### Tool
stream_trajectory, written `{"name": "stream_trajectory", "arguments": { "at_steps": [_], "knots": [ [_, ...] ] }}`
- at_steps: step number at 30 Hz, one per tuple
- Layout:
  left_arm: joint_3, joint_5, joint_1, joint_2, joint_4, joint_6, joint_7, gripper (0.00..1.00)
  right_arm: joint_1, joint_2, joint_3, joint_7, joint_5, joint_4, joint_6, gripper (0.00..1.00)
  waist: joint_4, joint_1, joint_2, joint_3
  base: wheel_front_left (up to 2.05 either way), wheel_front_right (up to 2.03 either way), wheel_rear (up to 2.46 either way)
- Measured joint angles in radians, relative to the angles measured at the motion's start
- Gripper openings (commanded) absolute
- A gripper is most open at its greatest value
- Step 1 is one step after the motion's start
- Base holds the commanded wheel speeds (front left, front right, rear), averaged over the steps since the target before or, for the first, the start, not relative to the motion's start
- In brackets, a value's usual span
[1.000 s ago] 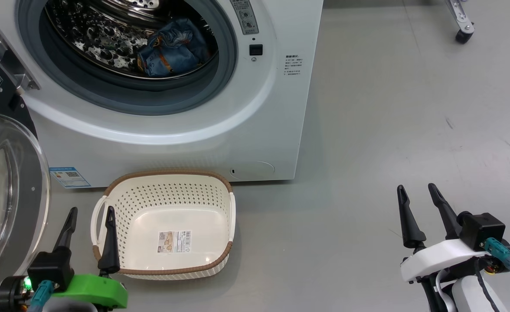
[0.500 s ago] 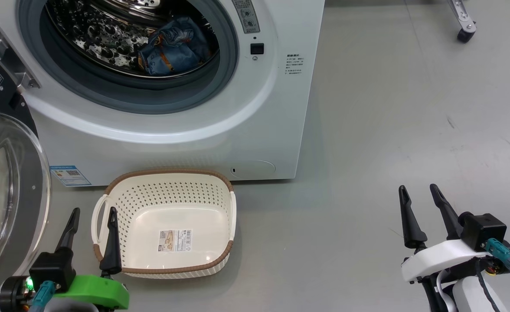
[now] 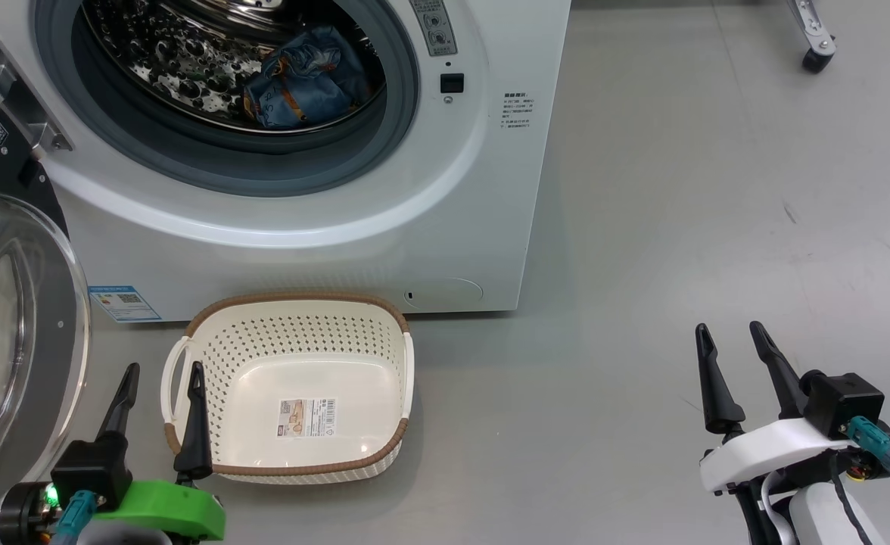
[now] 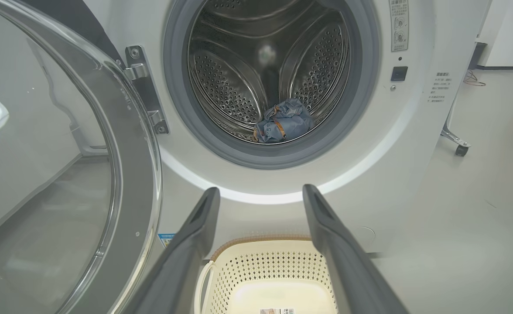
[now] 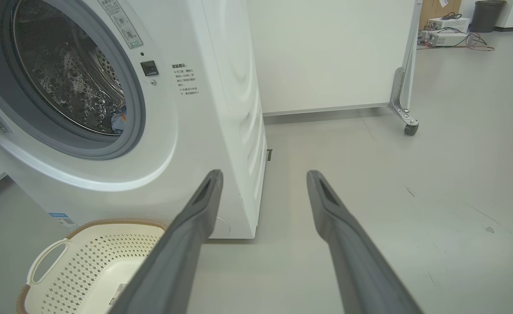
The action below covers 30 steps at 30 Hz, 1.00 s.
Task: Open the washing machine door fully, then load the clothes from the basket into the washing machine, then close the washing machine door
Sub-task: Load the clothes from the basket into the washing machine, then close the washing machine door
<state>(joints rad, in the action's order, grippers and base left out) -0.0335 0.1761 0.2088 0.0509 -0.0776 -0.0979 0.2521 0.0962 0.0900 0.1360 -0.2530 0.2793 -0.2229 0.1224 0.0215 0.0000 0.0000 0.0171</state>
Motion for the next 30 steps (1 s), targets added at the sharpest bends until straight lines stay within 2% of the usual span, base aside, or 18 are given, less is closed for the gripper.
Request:
{"name": "stream_trajectory", "arguments": {
  "at_steps": [30],
  "knots": [
    [0.003,-0.001,0.000,-0.001,-0.006,-0.009,0.000,1.00,0.005,-0.002,0.000,0.000,0.000,-0.011,0.000,1.00,0.012,0.0000,0.0000,-0.011,-0.01,0.01,0.00]
  ]
}}
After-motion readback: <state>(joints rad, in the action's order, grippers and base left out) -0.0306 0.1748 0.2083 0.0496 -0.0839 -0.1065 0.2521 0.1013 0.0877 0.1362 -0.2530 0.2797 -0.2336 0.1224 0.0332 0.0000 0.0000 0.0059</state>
